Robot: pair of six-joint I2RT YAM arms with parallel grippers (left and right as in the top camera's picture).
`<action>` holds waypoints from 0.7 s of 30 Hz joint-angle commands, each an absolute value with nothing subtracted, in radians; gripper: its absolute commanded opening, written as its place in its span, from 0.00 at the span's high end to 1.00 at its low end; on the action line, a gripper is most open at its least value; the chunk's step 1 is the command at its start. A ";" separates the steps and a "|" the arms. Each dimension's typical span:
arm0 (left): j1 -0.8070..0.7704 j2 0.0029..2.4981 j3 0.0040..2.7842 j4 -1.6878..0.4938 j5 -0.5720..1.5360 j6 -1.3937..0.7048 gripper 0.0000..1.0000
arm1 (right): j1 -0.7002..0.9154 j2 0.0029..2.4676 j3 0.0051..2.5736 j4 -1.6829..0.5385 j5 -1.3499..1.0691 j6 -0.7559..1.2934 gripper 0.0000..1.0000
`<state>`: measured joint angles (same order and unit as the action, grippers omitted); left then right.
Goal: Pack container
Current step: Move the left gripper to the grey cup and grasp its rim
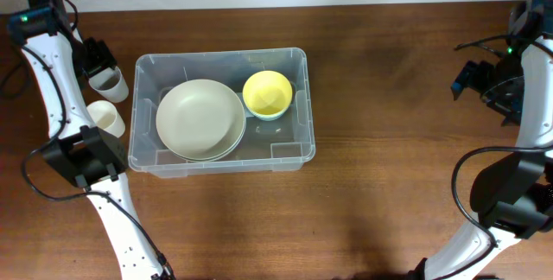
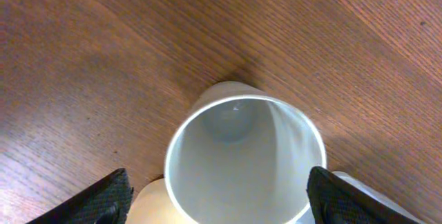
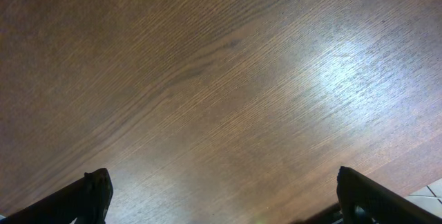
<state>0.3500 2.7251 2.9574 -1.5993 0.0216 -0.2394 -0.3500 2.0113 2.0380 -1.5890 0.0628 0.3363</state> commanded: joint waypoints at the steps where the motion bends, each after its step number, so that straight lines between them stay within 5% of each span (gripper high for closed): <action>1: 0.373 2.754 2.965 -1.609 0.018 -0.257 0.18 | -0.354 2.001 2.038 -1.589 0.068 0.333 0.01; 16: 0.382 2.816 2.965 -1.628 0.018 -0.257 0.19 | -0.354 2.001 2.038 -1.589 0.068 0.333 0.01; 21: 0.385 2.814 2.967 -1.610 0.018 -0.257 0.37 | -0.354 2.001 2.038 -1.589 0.068 0.333 0.01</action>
<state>0.3763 2.8193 2.9574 -1.6188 0.0216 -0.2520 -0.3500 2.0113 2.0380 -1.5890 0.0628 0.3359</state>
